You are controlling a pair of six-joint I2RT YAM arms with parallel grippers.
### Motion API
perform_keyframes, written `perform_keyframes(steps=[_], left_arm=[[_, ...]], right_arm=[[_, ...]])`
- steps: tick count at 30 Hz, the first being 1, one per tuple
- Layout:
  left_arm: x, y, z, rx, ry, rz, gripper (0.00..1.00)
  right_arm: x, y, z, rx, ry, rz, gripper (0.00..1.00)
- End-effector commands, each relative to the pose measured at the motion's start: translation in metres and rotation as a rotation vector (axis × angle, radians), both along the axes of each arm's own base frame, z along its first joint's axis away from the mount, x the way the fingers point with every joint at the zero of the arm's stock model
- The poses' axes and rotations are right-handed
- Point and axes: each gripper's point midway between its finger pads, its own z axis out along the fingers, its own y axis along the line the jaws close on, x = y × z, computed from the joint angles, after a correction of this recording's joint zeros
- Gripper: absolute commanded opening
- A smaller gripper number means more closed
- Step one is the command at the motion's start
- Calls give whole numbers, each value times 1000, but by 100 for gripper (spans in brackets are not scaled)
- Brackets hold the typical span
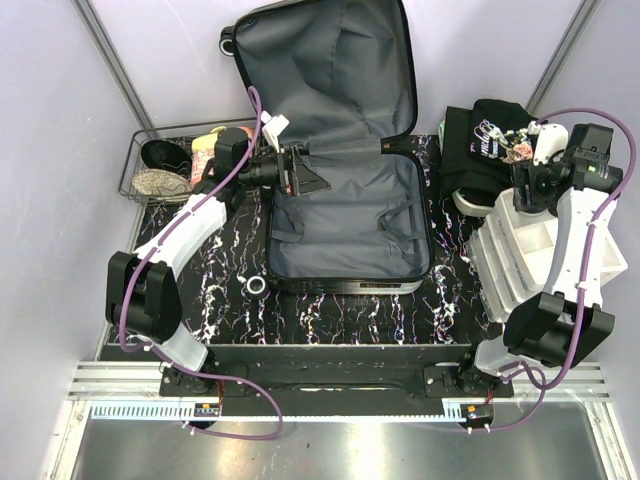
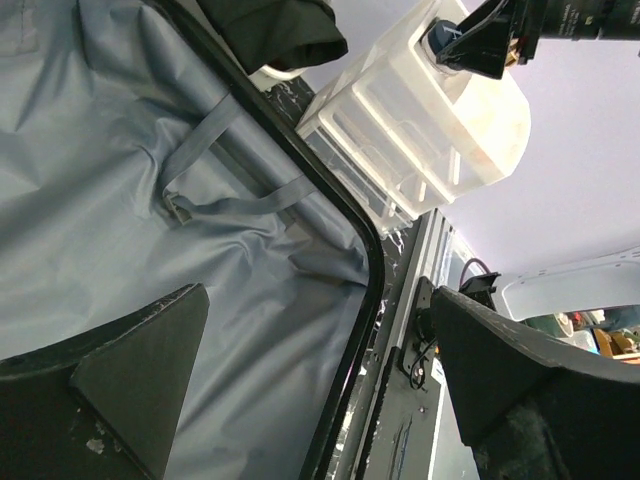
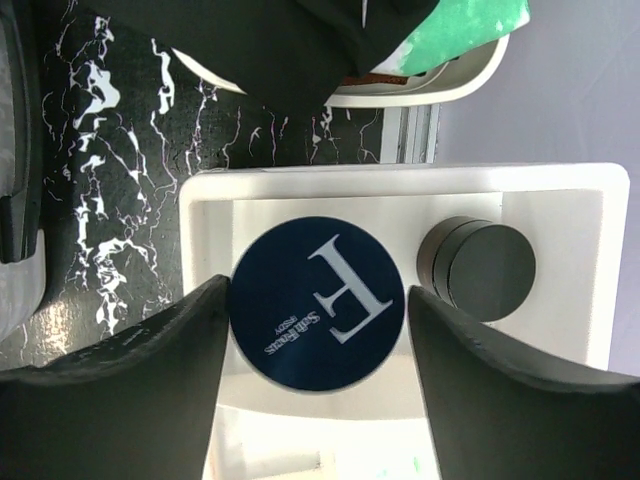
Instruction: Open, take out, and arrange the luggage
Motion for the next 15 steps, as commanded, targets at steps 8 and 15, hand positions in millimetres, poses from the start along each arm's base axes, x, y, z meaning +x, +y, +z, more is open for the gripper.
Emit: perform_keyframes(steps=[8, 15], left_arm=[[-3, 7, -13, 109, -67, -35, 99], [-34, 24, -123, 626, -225, -344, 77]], right_arm=[[9, -2, 25, -19, -69, 15, 93], [18, 63, 59, 112, -131, 196, 96]])
